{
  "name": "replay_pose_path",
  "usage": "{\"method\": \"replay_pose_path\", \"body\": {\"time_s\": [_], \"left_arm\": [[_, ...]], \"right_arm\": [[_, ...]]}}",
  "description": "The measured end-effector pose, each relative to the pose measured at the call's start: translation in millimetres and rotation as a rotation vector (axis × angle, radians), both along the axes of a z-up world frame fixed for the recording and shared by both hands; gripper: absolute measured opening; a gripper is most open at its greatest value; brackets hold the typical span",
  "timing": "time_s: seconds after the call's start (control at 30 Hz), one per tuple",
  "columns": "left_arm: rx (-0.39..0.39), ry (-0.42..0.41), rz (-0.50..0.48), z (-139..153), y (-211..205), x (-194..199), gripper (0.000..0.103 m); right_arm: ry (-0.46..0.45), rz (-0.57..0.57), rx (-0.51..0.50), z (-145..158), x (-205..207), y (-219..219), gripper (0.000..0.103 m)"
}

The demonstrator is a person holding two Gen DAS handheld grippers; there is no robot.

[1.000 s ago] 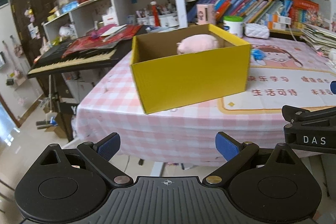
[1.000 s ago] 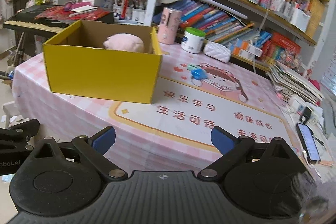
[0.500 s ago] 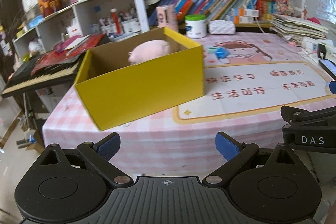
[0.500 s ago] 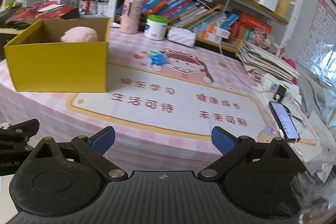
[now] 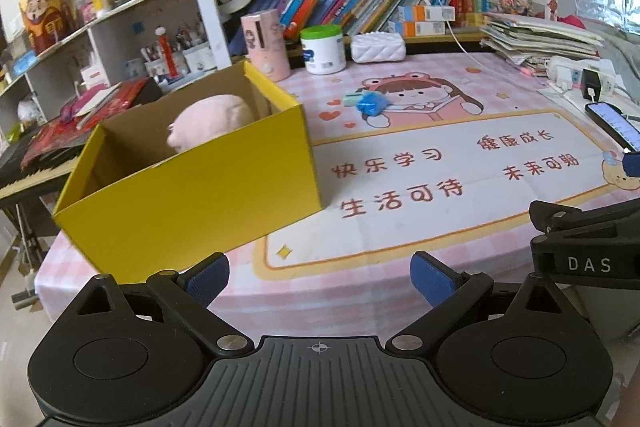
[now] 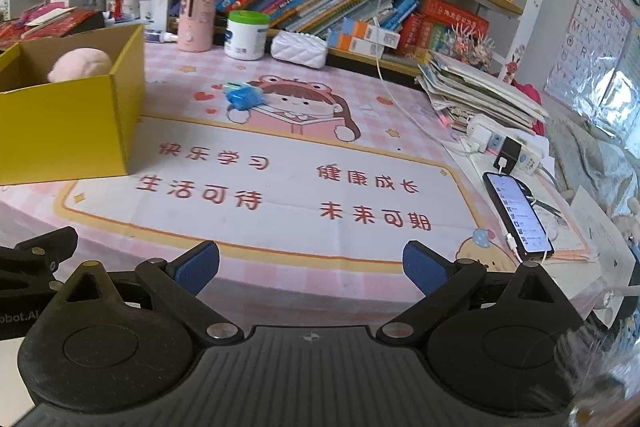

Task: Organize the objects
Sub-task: 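Move both tools toward the blue bag and mint-green toy on the mat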

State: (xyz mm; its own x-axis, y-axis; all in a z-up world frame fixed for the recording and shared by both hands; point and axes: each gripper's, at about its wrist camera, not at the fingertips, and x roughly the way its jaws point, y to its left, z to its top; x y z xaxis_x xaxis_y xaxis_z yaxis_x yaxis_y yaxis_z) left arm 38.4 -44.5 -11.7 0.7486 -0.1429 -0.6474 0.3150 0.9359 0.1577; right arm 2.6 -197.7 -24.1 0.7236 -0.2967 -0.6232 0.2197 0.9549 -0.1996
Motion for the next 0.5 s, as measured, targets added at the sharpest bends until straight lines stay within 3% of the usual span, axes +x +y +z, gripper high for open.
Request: {"method": "replay_pose_path", "body": {"time_s": [0.5], "left_arm": [[-0.052, 0.023, -0.029, -5, -52, 52, 0.098]], "right_arm": [[0.044, 0.015, 0.004, -6, 67, -54, 0.099]]}}
